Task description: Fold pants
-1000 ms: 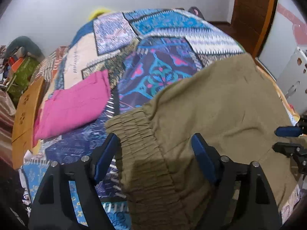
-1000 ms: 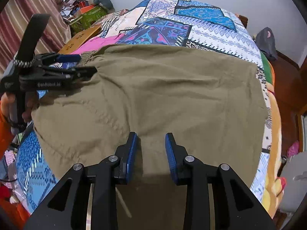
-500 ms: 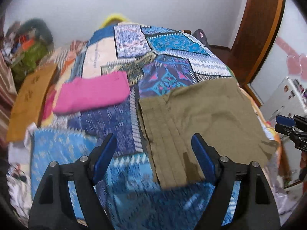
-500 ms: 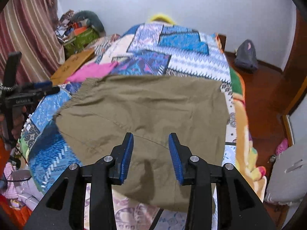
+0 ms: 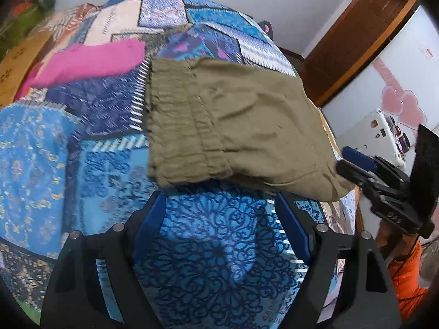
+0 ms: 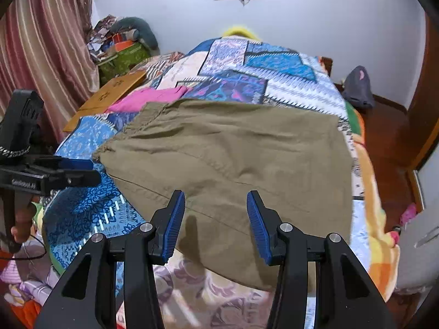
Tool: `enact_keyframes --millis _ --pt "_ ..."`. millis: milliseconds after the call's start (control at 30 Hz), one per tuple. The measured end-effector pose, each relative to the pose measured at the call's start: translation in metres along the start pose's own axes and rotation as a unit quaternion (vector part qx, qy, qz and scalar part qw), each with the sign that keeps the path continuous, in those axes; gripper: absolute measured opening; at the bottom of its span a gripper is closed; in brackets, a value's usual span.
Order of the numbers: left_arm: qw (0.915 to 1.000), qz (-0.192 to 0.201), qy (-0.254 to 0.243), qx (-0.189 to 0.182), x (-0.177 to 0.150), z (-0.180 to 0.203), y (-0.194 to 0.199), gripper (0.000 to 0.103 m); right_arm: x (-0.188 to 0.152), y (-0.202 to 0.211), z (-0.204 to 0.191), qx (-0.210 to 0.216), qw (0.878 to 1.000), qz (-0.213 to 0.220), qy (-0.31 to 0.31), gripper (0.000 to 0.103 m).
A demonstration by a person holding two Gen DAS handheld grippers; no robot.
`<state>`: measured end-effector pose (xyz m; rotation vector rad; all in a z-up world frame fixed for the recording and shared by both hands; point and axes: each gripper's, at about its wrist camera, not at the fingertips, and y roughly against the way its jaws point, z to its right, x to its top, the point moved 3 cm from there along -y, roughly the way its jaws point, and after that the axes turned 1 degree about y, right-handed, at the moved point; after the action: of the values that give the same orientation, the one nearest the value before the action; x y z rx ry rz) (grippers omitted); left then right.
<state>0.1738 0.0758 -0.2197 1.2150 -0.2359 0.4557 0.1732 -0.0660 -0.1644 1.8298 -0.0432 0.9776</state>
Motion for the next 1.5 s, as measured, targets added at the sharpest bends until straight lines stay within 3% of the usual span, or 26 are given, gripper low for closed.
enact_keyframes --millis 233,400,500,667,833,933,1067,1200,1333,1433,1500 --pt "0.9985 0.008 0.035 -0.042 0.005 0.004 -0.016 0.095 -0.011 -0.024 0.0 0.02 0.999 -0.034 -0.004 0.044" --pt "0.9932 0.01 0.085 -0.079 0.021 -0.007 -0.022 0.096 -0.014 -0.025 -0.002 0.029 0.999 -0.041 0.002 0.044" --pt "0.992 0.0 0.103 -0.074 0.033 -0.012 -0.031 0.095 -0.015 -0.025 -0.002 0.034 0.999 -0.042 0.0 0.044" --pt "0.9951 -0.003 0.097 -0.02 0.053 -0.012 -0.05 0.086 -0.018 -0.025 0.0 0.045 0.998 -0.04 -0.01 0.044" --pt "0.9969 0.02 0.068 0.034 0.063 -0.01 -0.051 0.052 -0.017 -0.023 0.0 0.045 0.998 -0.04 -0.015 0.044" --pt "0.9971 0.035 0.057 0.038 0.063 -0.009 -0.044 0.046 -0.014 -0.022 -0.001 0.043 0.998 -0.043 -0.012 0.044" --pt "0.9948 0.067 0.022 0.073 0.065 -0.005 -0.024 0.043 -0.003 -0.017 -0.006 0.039 0.998 -0.039 -0.005 0.044" --pt "0.987 0.113 -0.01 0.114 0.067 -0.005 0.012 0.041 0.016 -0.012 -0.011 0.049 0.999 -0.015 -0.01 0.044" --pt "0.9674 0.169 -0.059 0.179 0.065 -0.005 0.052 0.039 0.037 -0.019 -0.026 0.064 0.998 0.0 -0.011 0.044" --pt "0.955 0.193 -0.079 0.211 0.061 -0.011 0.076 0.039 0.046 -0.038 -0.048 0.074 0.997 -0.016 0.01 0.044" --pt "0.9538 0.195 -0.078 0.215 0.06 -0.018 0.084 0.039 0.047 -0.052 -0.067 0.082 0.995 -0.034 0.034 0.044"
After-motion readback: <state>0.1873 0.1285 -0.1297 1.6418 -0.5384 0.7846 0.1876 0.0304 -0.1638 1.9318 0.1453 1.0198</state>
